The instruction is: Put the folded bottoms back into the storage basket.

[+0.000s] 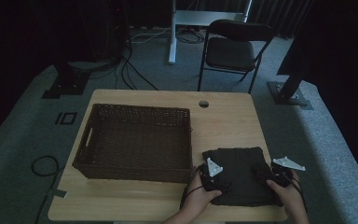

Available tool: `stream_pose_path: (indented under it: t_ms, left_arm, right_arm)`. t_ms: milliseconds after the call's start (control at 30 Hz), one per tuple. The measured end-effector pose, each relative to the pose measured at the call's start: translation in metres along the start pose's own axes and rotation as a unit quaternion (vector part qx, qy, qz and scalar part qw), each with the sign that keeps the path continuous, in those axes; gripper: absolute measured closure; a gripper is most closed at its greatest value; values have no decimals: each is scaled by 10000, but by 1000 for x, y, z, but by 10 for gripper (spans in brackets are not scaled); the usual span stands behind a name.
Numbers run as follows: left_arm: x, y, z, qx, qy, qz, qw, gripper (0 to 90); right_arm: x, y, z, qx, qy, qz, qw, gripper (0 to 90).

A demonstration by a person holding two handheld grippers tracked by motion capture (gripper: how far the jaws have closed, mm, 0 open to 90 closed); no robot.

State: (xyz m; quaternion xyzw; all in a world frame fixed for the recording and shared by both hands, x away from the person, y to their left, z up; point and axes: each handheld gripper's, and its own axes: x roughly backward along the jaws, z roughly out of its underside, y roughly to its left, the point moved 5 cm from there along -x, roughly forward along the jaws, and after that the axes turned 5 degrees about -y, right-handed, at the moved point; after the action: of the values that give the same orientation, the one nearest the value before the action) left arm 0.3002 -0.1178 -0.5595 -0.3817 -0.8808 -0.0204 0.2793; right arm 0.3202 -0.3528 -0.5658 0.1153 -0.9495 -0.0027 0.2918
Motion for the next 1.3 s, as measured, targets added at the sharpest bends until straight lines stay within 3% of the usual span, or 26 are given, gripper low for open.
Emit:
stream_pose_path:
  t_ms: [233,400,467,700,767,833,933,1067,1133,1200,1300]
  left_arm:
    - [-9,7,9,122,263,-44,9996,127]
    - [-15,8,14,267,375,5,9989,73]
    - [-17,9,16,412,382,45,9984,44]
    - [-23,6,13,299,439,131,9985,27]
    - [-25,4,12,276,442,158,9985,29]
    - [-27,3,11,221,430,172,9987,63]
    - [-29,2,9,362,328,293,9984,256]
    - [-33,3,7,471,329,500,9971,448]
    - [-34,3,4,381,397,557,9969,505]
    - [-33,3,1,175,464,580,9971,551]
    - [-31,2,-5,32,546,593,9967,628]
  right_arm:
    - [-6,6,3,11,221,-272,9994,125]
    - [-10,5,6,-199,335,-357,9986,118]
    - [-11,4,8,-275,367,-395,9982,119]
    - [-14,5,10,-442,365,-579,9967,153]
    - [-13,6,10,-462,363,-643,9962,225]
    - [-12,7,9,-570,433,-700,9950,272]
    - [-12,7,7,-524,513,-728,9946,326]
    - [-12,9,8,-617,489,-991,9920,498]
    - [-11,11,9,-777,444,-1022,9907,585]
    - [-8,13,8,-815,431,-959,9911,618]
    - [-4,15,5,-881,449,-907,9910,643]
